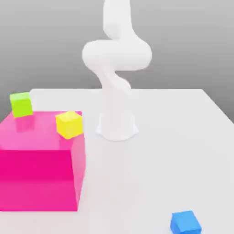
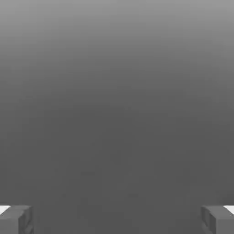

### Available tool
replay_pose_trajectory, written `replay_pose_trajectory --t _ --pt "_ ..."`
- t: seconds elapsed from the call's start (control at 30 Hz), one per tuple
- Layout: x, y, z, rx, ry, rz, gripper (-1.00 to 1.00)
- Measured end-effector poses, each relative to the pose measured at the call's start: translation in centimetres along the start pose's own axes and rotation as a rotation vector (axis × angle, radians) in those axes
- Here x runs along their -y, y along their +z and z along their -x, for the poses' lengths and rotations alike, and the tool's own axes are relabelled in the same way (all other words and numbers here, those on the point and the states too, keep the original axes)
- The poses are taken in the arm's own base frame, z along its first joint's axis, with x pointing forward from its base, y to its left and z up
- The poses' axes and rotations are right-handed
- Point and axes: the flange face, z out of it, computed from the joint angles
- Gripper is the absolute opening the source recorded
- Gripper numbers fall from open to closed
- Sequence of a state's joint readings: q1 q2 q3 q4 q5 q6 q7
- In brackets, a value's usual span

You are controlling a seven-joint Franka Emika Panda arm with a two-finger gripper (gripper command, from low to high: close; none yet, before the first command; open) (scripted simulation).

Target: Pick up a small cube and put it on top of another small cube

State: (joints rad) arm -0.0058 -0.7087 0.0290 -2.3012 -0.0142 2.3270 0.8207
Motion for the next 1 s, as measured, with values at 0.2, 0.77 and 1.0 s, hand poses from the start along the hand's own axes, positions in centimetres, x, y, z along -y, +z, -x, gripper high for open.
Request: replay_pose_trajectory --t 0.2,0.77,1.0 --pt "1.8 11.0 2.8 0.097 -0.04 0.126 0.0" --pt "-1.7 37.1 19.8 0.43 -0.153 0.391 0.0" --pt "-5.9 44.4 28.6 0.566 -0.174 0.458 0.0"
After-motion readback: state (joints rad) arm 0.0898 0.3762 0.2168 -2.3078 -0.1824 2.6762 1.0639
